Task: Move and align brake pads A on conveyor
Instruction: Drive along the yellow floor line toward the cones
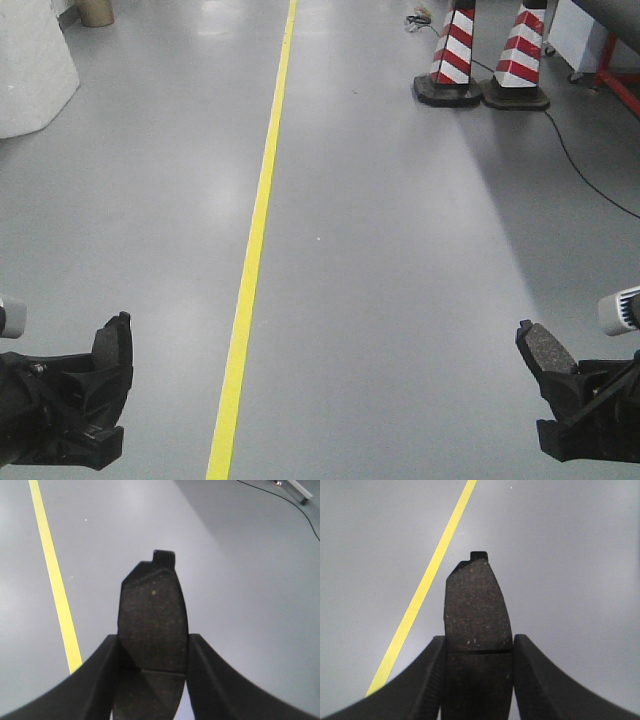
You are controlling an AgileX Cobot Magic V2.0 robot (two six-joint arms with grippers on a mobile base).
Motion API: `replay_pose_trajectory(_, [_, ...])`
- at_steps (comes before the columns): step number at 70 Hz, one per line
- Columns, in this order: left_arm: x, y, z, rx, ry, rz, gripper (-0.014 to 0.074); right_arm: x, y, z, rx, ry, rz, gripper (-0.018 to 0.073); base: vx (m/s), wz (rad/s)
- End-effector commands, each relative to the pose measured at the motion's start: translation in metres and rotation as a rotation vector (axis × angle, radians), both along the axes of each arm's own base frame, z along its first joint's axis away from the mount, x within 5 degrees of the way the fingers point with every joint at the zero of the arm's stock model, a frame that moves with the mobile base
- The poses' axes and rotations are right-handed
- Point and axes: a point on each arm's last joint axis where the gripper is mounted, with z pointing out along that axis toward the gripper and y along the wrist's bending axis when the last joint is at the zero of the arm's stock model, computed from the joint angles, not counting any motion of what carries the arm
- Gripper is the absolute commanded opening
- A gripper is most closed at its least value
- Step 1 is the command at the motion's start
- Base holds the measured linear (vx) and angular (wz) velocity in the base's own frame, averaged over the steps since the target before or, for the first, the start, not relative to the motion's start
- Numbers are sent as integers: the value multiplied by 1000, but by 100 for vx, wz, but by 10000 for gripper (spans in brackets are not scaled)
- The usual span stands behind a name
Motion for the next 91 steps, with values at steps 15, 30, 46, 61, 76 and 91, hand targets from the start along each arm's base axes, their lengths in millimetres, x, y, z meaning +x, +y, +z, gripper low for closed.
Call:
replay_pose_trajectory(15, [5,-4,18,-65,-109,-7,101,5,2,16,25,-109,7,38,56,2])
replay_pose_trajectory(30, [5,-4,18,-65,-109,-7,101,5,1,16,25,-108,7,38,57,-2])
replay_pose_trajectory(46, [5,-4,18,-65,-109,-7,101,5,2,16,25,-109,7,38,57,-4])
replay_pose_trajectory(61, [5,-4,18,-65,-109,-7,101,5,2,16,25,-109,7,38,58,-4])
replay_pose_trajectory(76, [5,-4,18,-65,-109,-7,101,5,2,16,25,-109,7,38,58,-2])
replay_pose_trajectory(91, [5,-4,18,-65,-109,-7,101,5,2,16,25,-109,7,38,57,0])
